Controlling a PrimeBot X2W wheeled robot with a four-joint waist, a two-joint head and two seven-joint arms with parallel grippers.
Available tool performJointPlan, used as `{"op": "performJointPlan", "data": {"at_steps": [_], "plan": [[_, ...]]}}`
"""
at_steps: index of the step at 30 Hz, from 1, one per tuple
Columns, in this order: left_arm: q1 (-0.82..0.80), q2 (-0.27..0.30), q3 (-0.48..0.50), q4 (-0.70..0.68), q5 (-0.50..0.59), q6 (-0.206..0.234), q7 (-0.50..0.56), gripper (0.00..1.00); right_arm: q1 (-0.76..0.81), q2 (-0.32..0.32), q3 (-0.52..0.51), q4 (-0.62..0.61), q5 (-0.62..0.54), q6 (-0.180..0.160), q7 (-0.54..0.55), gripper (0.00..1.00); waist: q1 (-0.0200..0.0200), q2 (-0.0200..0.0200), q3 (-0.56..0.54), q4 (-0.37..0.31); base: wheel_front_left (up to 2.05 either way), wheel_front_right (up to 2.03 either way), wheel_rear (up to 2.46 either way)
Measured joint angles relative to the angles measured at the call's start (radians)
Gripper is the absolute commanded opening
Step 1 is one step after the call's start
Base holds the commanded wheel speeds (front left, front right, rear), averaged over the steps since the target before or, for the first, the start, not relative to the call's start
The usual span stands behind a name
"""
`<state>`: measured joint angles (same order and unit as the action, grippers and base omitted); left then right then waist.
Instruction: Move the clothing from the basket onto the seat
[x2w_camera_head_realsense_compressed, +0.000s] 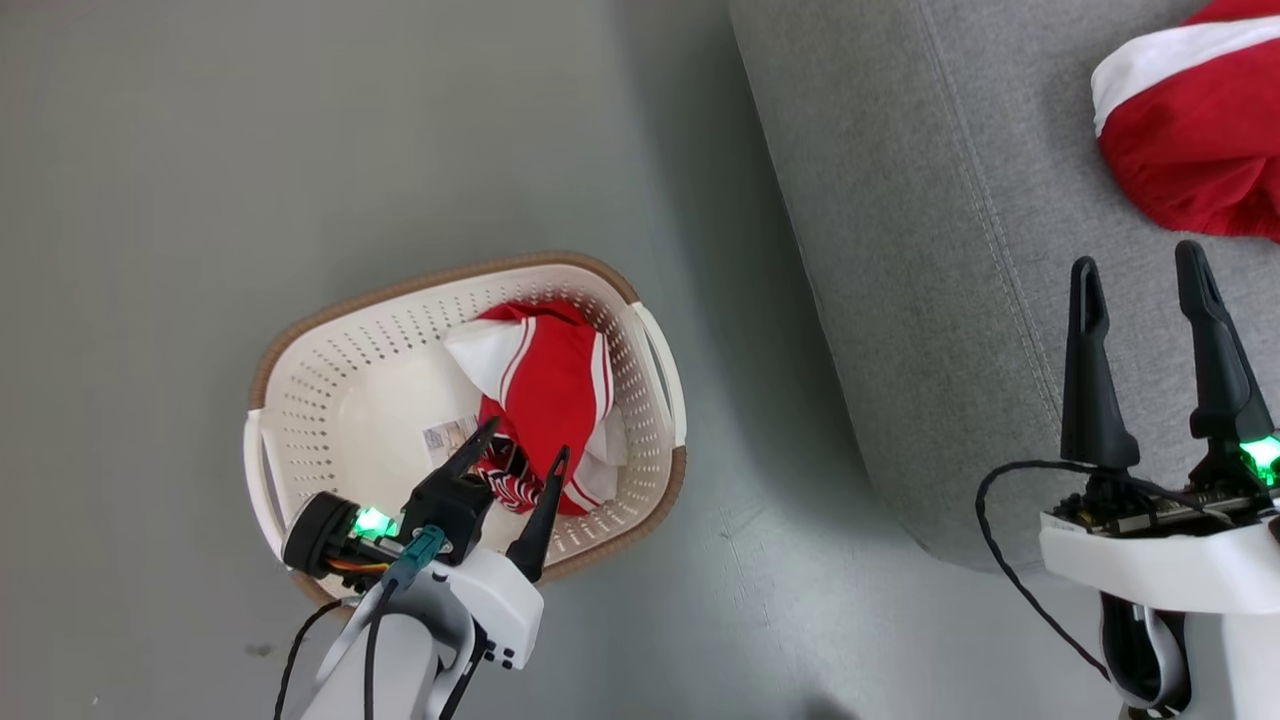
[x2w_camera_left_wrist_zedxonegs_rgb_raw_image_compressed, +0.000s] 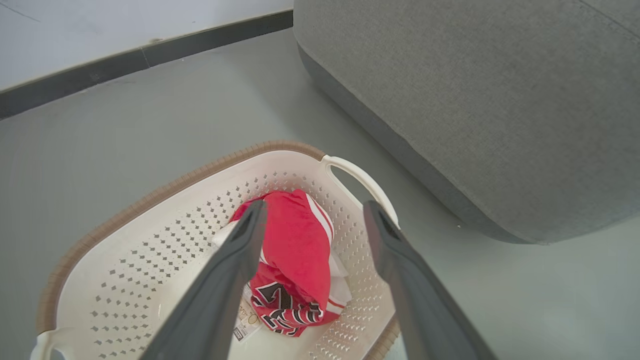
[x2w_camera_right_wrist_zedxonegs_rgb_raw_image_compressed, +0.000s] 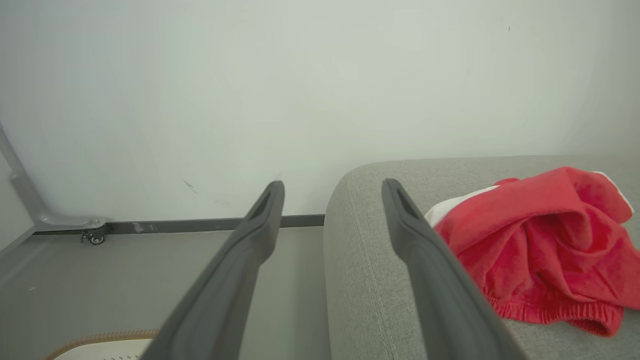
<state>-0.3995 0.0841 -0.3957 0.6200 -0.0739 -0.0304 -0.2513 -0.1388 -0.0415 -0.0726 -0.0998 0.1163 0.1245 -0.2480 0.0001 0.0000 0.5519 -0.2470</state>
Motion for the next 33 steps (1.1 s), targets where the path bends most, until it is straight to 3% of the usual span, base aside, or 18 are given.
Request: {"op": "performJointPlan", "data": {"at_steps": [16,33], "plan": [[-0.113,0.004,0.001,0.143,0.017,-0.015,0.046,1.00,-0.082,0.000,0.002,-0.003,0.013,0.000,-0.001,1.00,0.0000,0.0000,0.141,-0.047,0.00,0.00,0.00],[-0.244,0.040,0.031,0.273,0.015,-0.023,0.165,1.00,-0.173,0.000,0.013,-0.020,0.061,0.000,-0.002,1.00,0.0000,0.0000,0.262,-0.092,0.00,0.00,0.00]]}}
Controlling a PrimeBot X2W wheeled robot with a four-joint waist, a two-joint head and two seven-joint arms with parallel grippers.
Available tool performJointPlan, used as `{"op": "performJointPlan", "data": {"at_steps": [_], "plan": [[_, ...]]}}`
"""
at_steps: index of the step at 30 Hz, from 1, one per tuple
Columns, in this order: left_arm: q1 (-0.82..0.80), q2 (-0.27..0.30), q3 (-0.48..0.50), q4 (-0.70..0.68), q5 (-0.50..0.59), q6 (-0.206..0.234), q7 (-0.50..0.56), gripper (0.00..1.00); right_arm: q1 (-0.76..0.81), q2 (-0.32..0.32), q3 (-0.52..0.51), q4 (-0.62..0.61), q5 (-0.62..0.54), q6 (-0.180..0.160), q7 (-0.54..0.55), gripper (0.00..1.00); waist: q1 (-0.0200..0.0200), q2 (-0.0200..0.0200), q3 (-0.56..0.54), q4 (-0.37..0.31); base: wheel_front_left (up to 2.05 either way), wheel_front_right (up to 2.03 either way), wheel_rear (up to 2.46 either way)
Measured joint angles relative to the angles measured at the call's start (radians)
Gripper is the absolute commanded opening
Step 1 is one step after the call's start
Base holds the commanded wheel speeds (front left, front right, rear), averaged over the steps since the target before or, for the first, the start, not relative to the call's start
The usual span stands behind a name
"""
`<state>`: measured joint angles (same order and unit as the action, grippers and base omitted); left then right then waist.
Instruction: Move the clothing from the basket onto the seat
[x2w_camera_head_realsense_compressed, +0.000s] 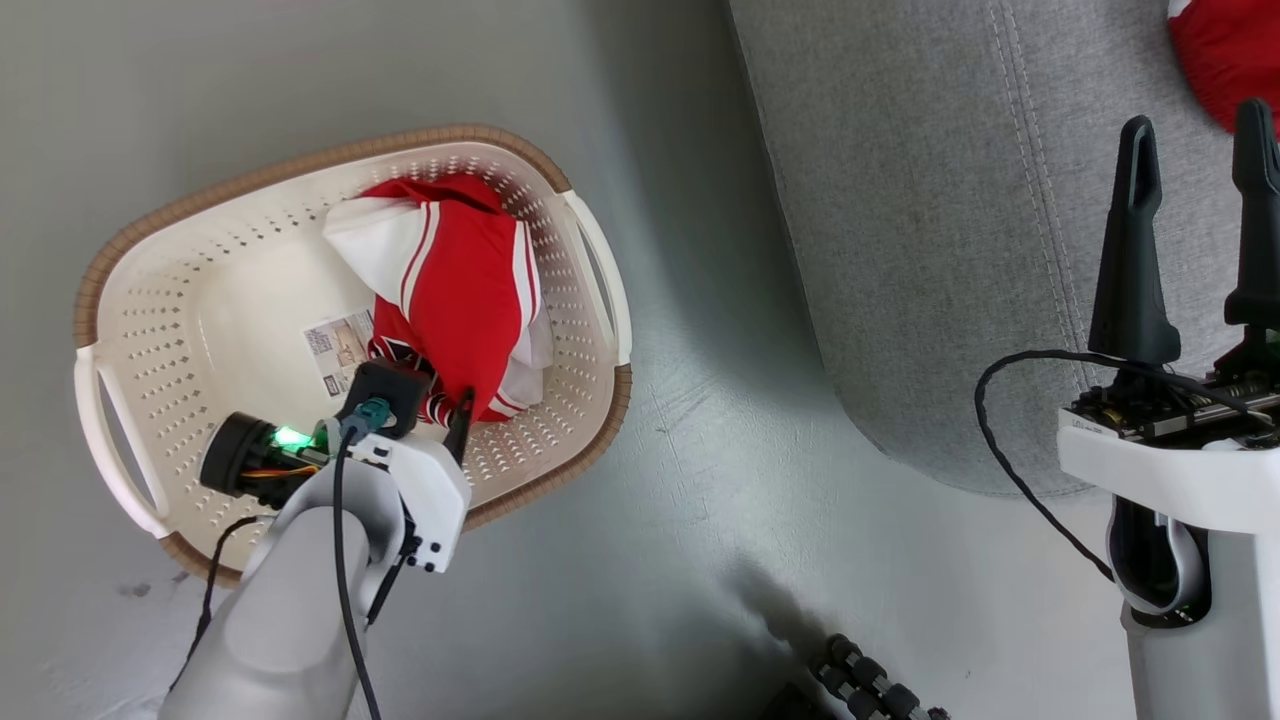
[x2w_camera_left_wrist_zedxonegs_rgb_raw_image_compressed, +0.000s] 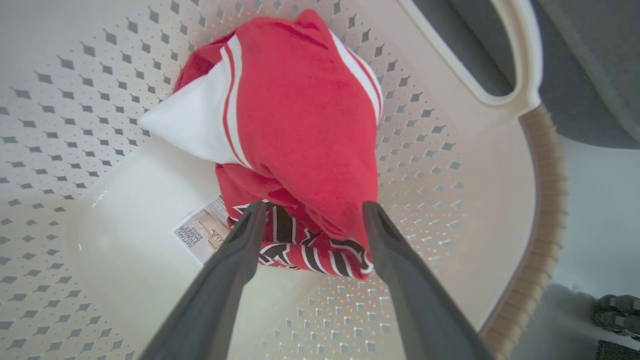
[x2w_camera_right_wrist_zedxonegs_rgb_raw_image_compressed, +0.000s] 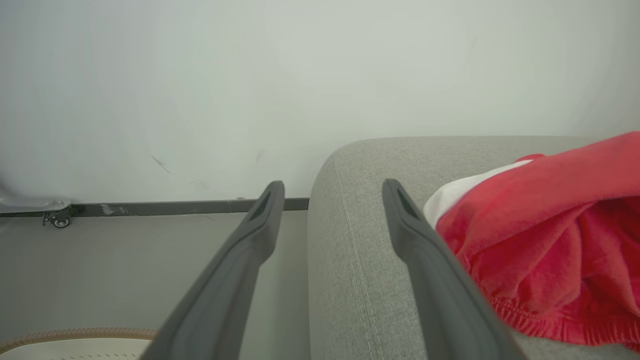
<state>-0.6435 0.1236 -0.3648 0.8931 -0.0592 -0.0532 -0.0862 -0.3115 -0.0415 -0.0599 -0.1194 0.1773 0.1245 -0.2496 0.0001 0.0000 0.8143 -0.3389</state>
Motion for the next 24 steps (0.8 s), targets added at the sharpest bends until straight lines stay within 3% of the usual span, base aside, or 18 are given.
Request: {"op": "performJointPlan", "data": {"at_steps": [9,24], "plan": [[-0.040,0.016,0.019,0.047,-0.017,-0.001,0.051,1.00,-0.034,0.000,0.003,0.000,0.014,0.000,-0.002,1.00,0.0000,0.0000,0.046,-0.015,0.00,0.00,0.00],[-0.086,-0.040,0.039,0.061,-0.109,-0.049,0.079,1.00,-0.064,0.000,0.006,0.020,0.027,0.000,-0.003,1.00,0.0000,0.0000,0.068,-0.023,0.00,0.00,0.00]]}}
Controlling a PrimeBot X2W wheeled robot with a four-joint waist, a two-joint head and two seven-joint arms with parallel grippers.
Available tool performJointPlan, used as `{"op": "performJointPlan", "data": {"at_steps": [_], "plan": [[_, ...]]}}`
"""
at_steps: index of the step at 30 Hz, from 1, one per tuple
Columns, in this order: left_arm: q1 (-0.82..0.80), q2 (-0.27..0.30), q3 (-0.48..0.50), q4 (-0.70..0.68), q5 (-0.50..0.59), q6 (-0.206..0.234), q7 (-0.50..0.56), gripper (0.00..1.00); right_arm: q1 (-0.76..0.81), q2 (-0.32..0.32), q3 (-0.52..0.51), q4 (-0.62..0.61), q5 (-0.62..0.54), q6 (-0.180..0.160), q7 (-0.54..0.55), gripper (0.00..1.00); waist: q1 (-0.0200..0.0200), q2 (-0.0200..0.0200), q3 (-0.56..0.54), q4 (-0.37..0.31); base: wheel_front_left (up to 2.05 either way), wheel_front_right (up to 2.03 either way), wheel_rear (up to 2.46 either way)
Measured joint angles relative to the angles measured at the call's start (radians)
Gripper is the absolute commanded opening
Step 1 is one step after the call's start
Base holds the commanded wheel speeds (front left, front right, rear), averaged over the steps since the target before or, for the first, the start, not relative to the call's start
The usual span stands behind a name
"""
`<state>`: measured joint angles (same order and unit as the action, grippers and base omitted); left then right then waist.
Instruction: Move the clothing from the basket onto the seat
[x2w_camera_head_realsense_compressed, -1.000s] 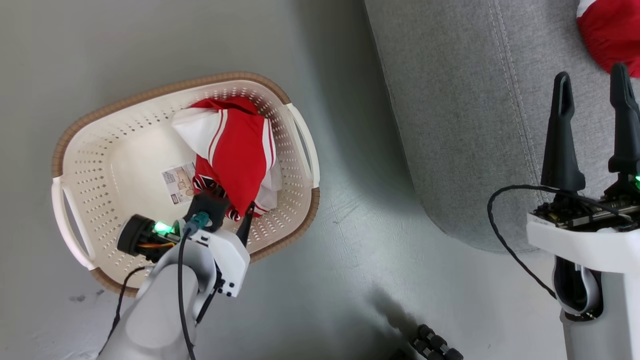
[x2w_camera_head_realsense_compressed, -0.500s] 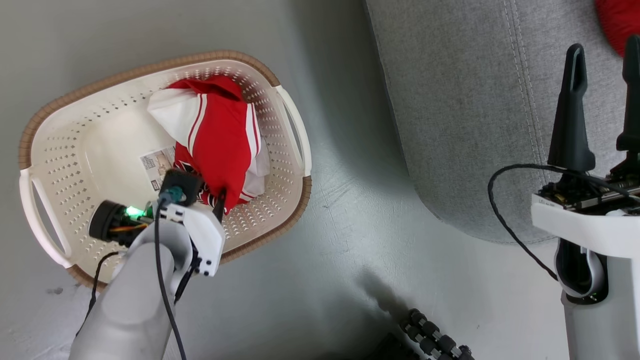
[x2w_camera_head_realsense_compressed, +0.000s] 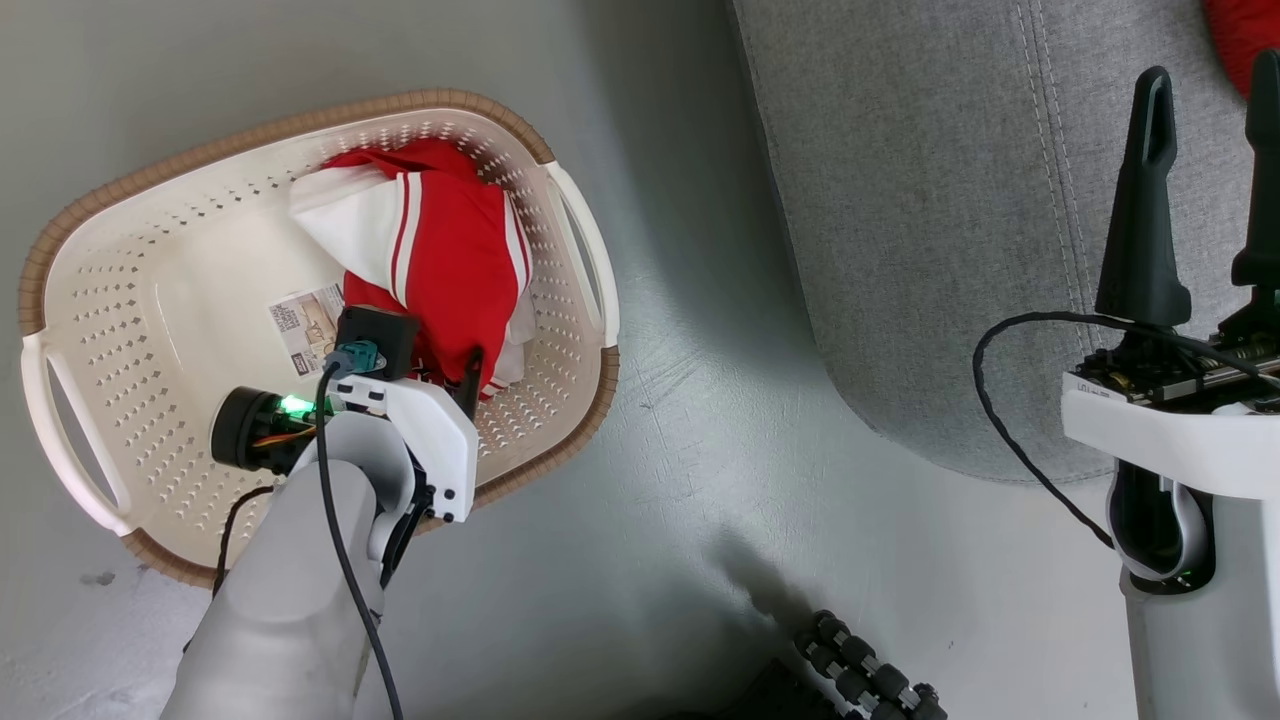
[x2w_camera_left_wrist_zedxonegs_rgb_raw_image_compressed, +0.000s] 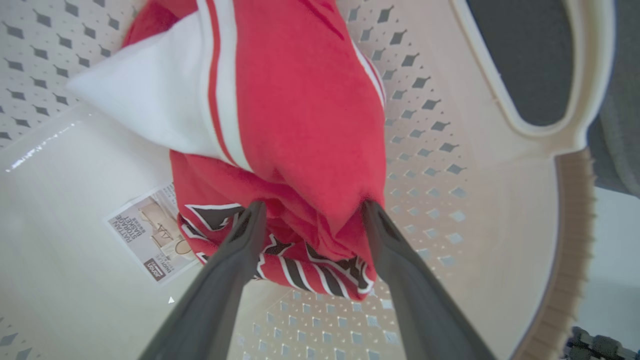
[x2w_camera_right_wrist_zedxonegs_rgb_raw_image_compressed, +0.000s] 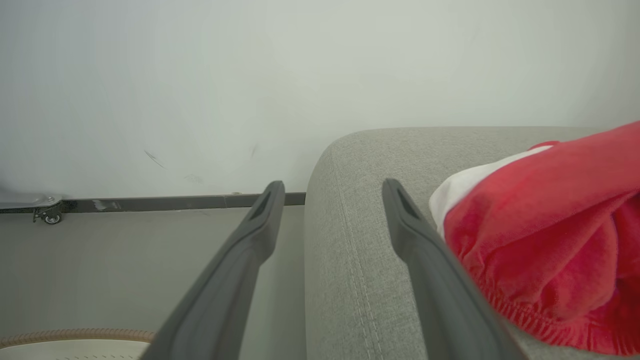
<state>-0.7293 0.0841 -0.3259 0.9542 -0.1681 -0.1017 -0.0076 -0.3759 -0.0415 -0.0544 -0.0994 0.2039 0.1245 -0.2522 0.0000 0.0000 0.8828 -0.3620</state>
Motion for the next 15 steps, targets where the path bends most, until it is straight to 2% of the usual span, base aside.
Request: {"op": "performJointPlan", "data": {"at_steps": [13,14,15], "plan": [[-0.021,-0.023,0.044,0.013,-0.115,-0.015,0.009,1.00,-0.010,0.000,0.007,0.005,-0.001,0.000,0.000,1.00,0.0000,0.0000,0.006,-0.004,0.00,0.00,0.00],[-0.022,-0.025,0.046,0.014,-0.124,-0.018,0.009,0.95,-0.010,0.000,0.006,0.005,-0.001,0.000,0.000,1.00,0.0000,0.0000,0.007,-0.006,0.00,0.00,0.00],[-0.023,-0.026,0.047,0.016,-0.133,-0.018,0.014,0.84,-0.010,0.000,0.006,0.006,-0.001,0.000,0.000,1.00,0.0000,0.0000,0.008,-0.007,0.00,0.00,0.00]]}}
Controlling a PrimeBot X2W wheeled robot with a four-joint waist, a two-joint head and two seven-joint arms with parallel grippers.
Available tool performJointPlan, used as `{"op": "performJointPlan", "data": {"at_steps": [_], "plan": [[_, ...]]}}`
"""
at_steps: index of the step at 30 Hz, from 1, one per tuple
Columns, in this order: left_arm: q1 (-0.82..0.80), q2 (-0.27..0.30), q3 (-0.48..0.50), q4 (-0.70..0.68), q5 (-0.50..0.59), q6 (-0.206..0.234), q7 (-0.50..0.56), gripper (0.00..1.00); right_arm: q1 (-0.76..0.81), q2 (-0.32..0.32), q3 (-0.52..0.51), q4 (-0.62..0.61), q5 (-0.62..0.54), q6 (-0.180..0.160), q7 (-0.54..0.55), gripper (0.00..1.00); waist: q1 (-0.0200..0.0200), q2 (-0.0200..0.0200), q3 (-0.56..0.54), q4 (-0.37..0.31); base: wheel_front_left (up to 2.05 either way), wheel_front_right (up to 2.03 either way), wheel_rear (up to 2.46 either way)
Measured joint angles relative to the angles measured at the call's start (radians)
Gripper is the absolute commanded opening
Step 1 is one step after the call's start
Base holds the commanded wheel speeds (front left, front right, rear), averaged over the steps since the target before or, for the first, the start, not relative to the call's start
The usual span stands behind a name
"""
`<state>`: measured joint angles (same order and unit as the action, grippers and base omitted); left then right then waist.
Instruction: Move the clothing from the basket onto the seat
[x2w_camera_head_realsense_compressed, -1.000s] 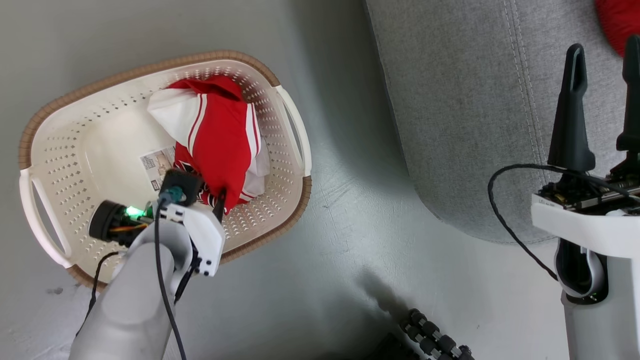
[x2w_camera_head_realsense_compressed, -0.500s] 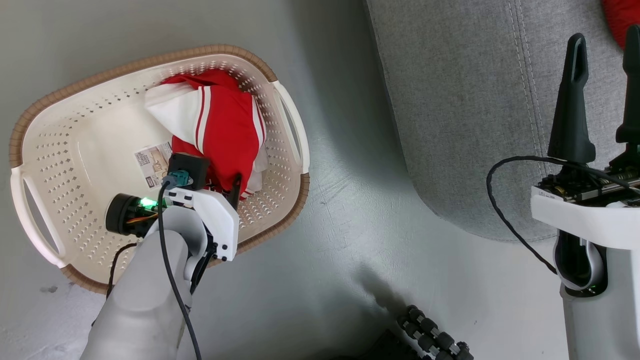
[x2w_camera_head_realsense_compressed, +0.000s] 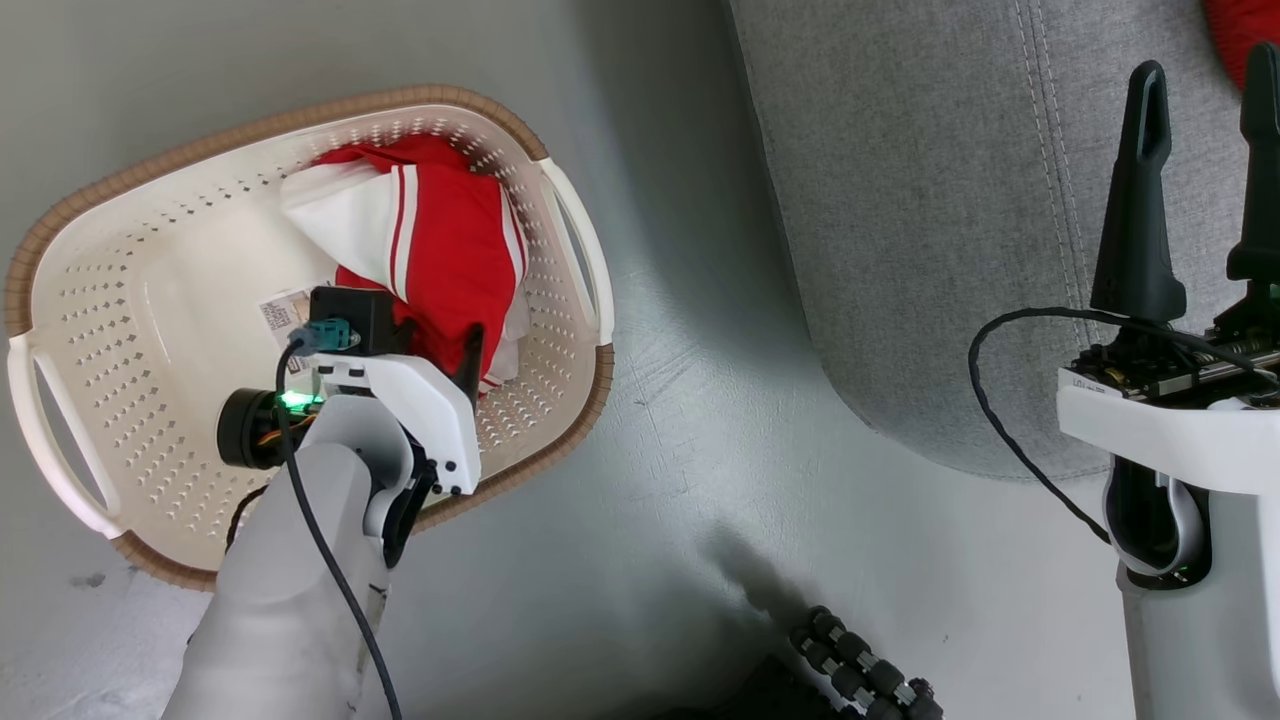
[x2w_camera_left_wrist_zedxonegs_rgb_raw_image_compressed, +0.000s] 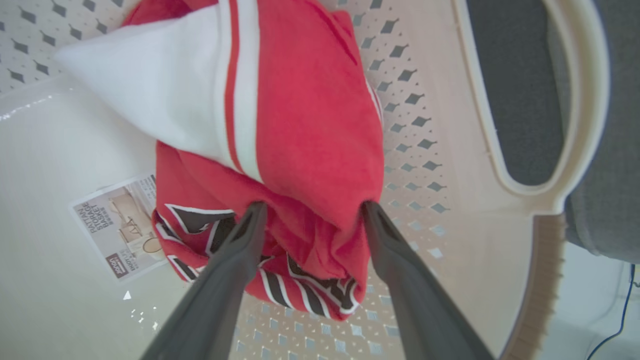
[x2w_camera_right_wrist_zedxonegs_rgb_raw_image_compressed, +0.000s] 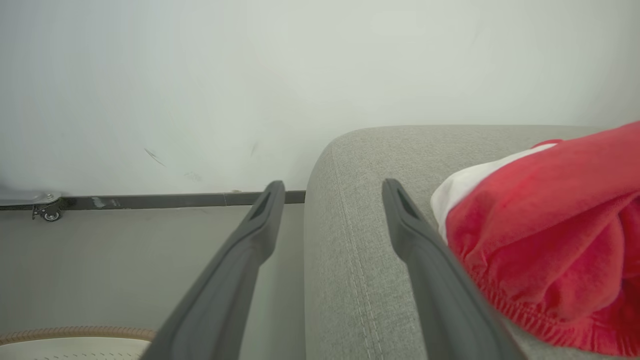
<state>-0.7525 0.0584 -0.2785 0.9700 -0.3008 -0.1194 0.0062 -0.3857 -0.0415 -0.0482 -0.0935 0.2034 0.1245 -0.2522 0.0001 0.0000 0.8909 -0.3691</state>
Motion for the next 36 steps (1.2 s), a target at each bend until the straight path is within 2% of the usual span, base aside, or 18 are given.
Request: {"op": "performJointPlan", "data": {"at_steps": [1,2,4,6,7,8,9,17,22,36], "plan": [[-0.002,-0.001,0.000,0.001,-0.004,0.000,0.003,0.64,0.000,0.000,0.000,0.001,0.000,0.000,0.000,1.00,0.0000,0.0000,0.001,-0.001,0.00,0.00,0.00],[-0.006,-0.001,-0.003,0.001,-0.005,0.000,0.003,0.49,0.000,0.000,0.000,0.001,0.000,0.000,0.000,1.00,0.0000,0.0000,0.002,-0.003,0.00,0.00,0.00],[-0.014,-0.002,-0.009,0.001,-0.005,-0.001,0.002,0.38,-0.001,0.000,0.000,0.002,0.000,0.000,0.000,1.00,0.0000,0.0000,0.004,-0.005,0.00,0.00,0.00],[-0.015,-0.002,-0.014,0.001,-0.005,-0.002,0.001,0.20,-0.004,0.000,0.003,0.002,0.000,0.000,0.000,1.00,0.0000,0.0000,0.005,-0.008,0.00,0.00,0.00],[-0.016,-0.003,-0.014,0.001,-0.005,-0.004,-0.007,0.20,-0.006,0.000,0.004,0.002,0.000,0.000,0.000,1.00,0.0000,0.0000,0.005,-0.009,0.00,0.00,0.00],[-0.017,-0.003,-0.015,0.001,-0.005,-0.004,-0.014,0.02,-0.007,0.000,0.005,0.002,0.000,0.000,0.000,1.00,0.0000,0.0000,0.004,-0.009,0.00,0.00,0.00],[-0.018,-0.003,-0.016,0.000,-0.007,-0.004,-0.021,0.00,-0.008,0.000,0.005,0.002,0.000,0.000,0.000,1.00,0.0000,0.0000,0.004,-0.010,0.00,0.00,0.00],[-0.029,-0.001,-0.043,-0.008,0.009,-0.004,-0.073,0.00,-0.011,0.000,-0.007,0.008,0.005,0.000,0.000,1.00,0.0000,0.0000,-0.010,-0.006,0.00,0.00,0.00],[-0.029,0.027,-0.072,-0.018,0.056,-0.004,-0.114,0.00,-0.035,0.000,-0.007,0.012,0.018,0.000,0.000,1.00,0.0000,0.0000,-0.026,0.001,0.00,0.00,0.00],[-0.005,0.062,-0.088,-0.044,0.092,0.024,-0.202,0.00,-0.035,0.000,-0.019,0.038,0.018,0.000,0.000,1.00,0.0000,0.0000,-0.095,0.023,0.00,0.00,0.00]]}}
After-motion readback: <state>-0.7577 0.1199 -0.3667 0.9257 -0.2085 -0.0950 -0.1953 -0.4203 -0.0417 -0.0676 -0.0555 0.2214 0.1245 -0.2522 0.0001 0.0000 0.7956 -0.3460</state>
